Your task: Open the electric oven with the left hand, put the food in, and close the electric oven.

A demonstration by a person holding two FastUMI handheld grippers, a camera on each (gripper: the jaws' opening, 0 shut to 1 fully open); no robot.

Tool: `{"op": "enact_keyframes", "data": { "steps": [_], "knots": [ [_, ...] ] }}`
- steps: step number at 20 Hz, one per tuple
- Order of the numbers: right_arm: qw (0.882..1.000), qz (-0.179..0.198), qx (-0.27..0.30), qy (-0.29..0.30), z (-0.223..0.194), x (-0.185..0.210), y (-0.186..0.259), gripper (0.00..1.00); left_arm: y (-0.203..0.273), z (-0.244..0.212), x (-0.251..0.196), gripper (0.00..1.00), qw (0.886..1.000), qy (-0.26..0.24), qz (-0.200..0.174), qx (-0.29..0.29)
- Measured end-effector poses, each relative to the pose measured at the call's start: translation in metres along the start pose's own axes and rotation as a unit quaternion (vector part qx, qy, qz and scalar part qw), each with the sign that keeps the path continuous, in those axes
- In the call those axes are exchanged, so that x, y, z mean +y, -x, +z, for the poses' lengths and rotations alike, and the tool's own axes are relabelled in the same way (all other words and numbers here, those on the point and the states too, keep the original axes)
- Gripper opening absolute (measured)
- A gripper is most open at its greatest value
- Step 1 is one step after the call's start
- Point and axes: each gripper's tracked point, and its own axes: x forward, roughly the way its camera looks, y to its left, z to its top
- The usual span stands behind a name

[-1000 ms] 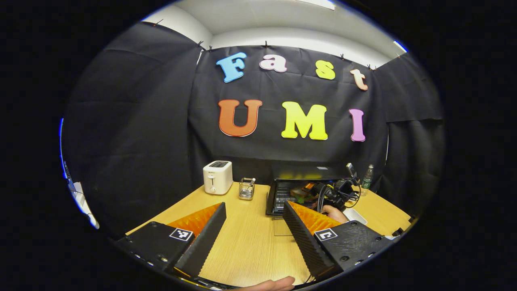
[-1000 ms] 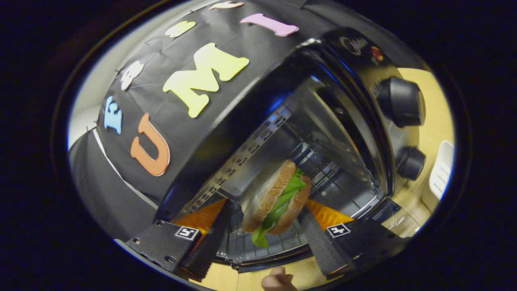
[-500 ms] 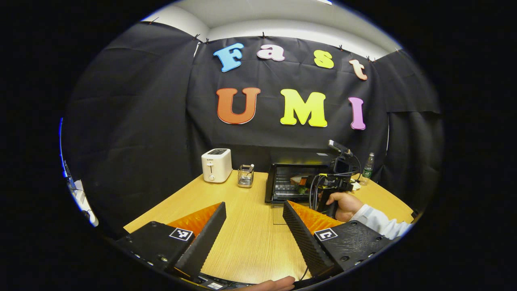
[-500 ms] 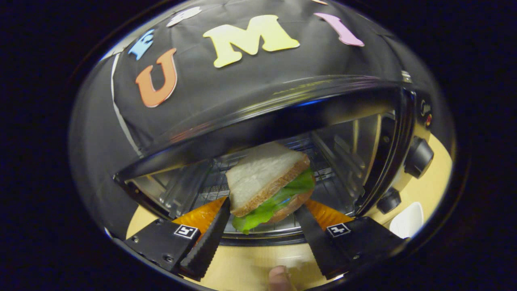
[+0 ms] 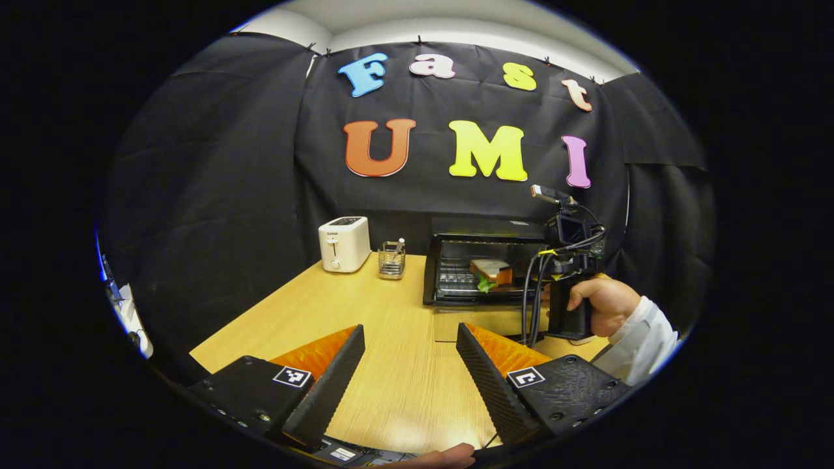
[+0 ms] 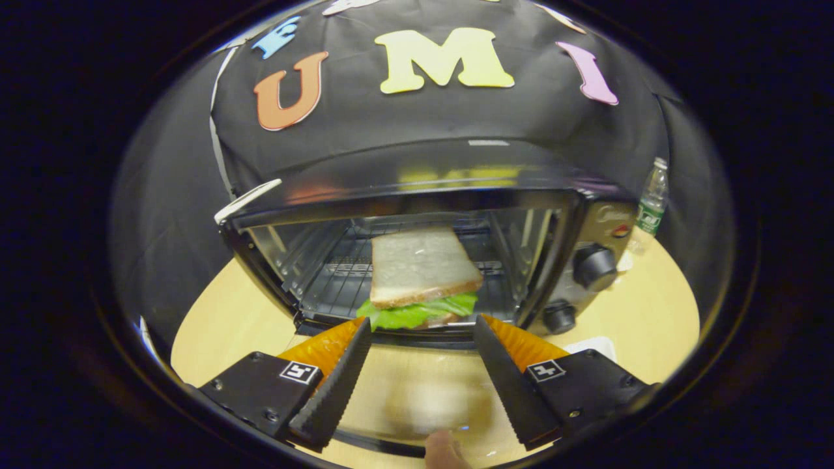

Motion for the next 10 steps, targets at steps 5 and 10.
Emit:
{"op": "enact_keyframes", "data": {
  "steps": [5,10],
  "knots": [
    [0.994,0.035,-0.101,0.002,0.034,-0.017,0.114,1.00,-0.036,-0.023,-0.042,0.94,0.999,-0.010,-0.037,0.034],
    [0.973,-0.008,-0.232,0.015,0.062,-0.074,0.222,0.95,-0.068,-0.050,-0.085,0.94,0.994,-0.026,-0.057,0.088]
  ]
}}
